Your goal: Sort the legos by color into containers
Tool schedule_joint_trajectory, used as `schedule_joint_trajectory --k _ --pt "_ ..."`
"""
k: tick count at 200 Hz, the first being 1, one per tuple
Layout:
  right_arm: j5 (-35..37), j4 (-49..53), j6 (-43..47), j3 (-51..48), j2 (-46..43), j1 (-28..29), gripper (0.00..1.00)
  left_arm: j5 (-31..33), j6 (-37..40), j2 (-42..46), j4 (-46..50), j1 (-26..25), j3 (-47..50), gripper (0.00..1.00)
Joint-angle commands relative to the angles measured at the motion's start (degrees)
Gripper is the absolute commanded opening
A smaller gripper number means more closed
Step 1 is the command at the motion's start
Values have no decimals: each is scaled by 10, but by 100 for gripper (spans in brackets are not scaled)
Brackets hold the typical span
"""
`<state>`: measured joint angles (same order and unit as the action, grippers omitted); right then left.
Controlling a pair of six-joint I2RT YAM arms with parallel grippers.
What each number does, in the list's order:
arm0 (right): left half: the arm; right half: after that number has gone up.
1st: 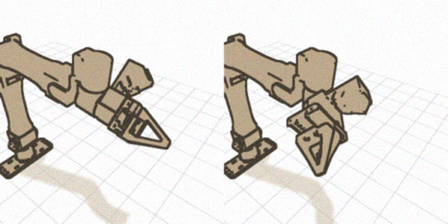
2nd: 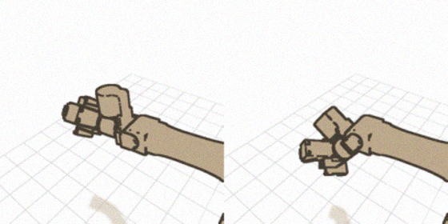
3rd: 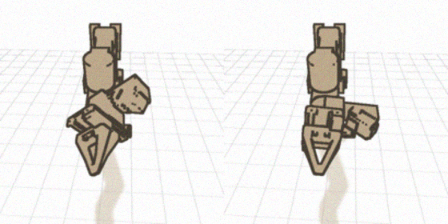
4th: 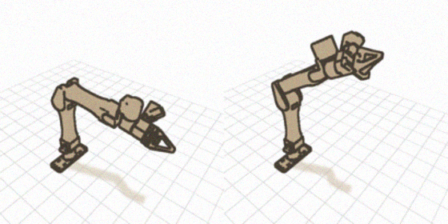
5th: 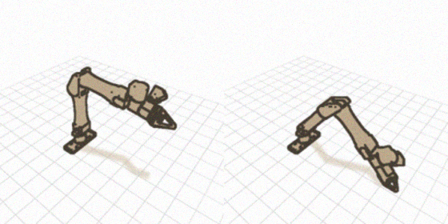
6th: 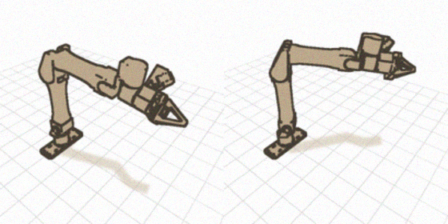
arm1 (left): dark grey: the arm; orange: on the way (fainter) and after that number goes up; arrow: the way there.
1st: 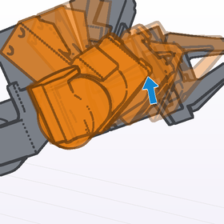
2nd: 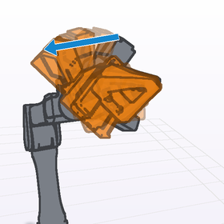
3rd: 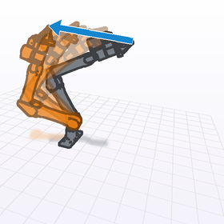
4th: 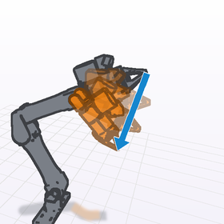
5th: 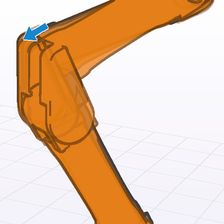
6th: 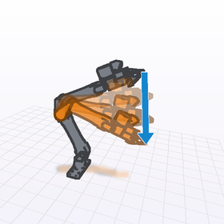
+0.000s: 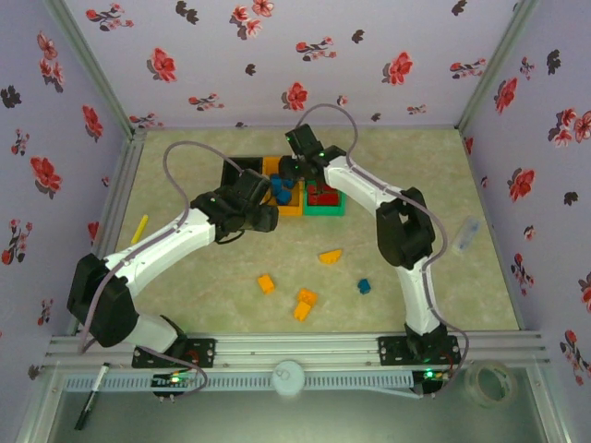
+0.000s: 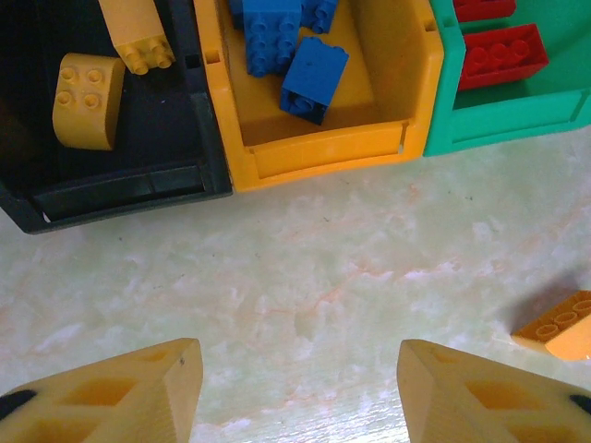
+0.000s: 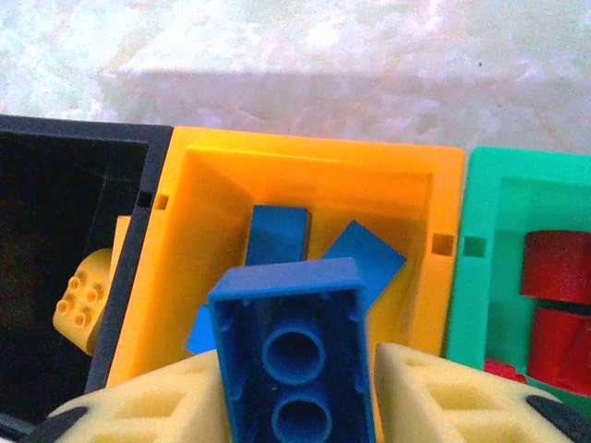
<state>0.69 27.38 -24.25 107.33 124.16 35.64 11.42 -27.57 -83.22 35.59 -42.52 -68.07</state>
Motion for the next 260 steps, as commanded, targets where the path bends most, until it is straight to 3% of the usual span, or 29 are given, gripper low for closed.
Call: schedule_joint_trajectory --k 1,58,121,203,260 --pt "-6 38 12 51 19 -5 55 3 -13 15 4 -2 7 58" --pt "8 38 24 1 -42 -16 61 -9 -30 6 -8 -26 14 58" --pt "18 7 27 -184 -199 -66 61 -19 -57 -56 -17 -132 -4 59" --pt "22 -3 25 -324 -297 -135 62 -118 -154 -268 -16 -294 -180 61" --pt "14 -14 23 -363 -330 -150 62 -129 -141 -371 43 -325 -291 64"
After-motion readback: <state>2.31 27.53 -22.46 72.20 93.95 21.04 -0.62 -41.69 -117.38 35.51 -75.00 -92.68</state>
